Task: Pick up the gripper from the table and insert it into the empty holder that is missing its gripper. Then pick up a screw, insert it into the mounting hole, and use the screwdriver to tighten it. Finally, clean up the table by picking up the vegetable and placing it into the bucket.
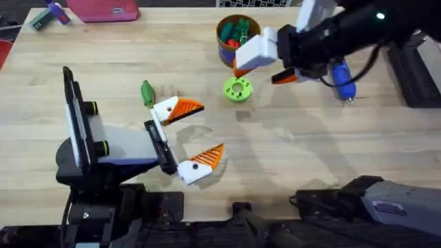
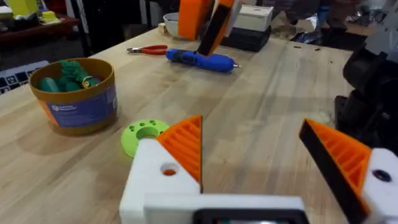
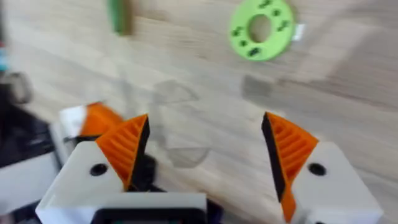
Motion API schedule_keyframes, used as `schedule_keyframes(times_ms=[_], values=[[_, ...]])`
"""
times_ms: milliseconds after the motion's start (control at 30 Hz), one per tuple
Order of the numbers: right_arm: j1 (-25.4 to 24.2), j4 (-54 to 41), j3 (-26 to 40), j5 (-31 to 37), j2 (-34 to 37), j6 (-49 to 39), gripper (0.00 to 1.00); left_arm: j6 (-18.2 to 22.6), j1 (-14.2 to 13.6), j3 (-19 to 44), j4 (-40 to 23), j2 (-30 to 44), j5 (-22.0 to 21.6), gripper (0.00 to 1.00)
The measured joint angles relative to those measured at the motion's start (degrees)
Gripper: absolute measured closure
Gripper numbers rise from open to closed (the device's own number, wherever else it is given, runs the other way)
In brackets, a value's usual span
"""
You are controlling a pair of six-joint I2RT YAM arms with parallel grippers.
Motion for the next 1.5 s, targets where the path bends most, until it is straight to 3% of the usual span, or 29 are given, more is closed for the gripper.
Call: schedule_keyframes(times_ms=[400, 800, 1000, 1500], values=[[7.9, -1.4, 3.6, 12.1, 16.2, 4.7, 0.024, 0.0, 0.0, 0.0, 0.0, 0.0, 0.0, 0.015], [9.5, -0.8, 9.0, 20.3, 24.4, 6.7, 0.123, 0.0, 0.0, 0.0, 0.0, 0.0, 0.0, 0.015], [9.9, -2.0, 12.8, 22.0, 27.4, 5.7, 0.145, 0.0, 0.0, 0.0, 0.0, 0.0, 0.0, 0.015], [10.1, -1.4, 12.9, 22.7, 33.4, 4.9, 0.257, 0.0, 0.0, 0.0, 0.0, 0.0, 0.0, 0.015]])
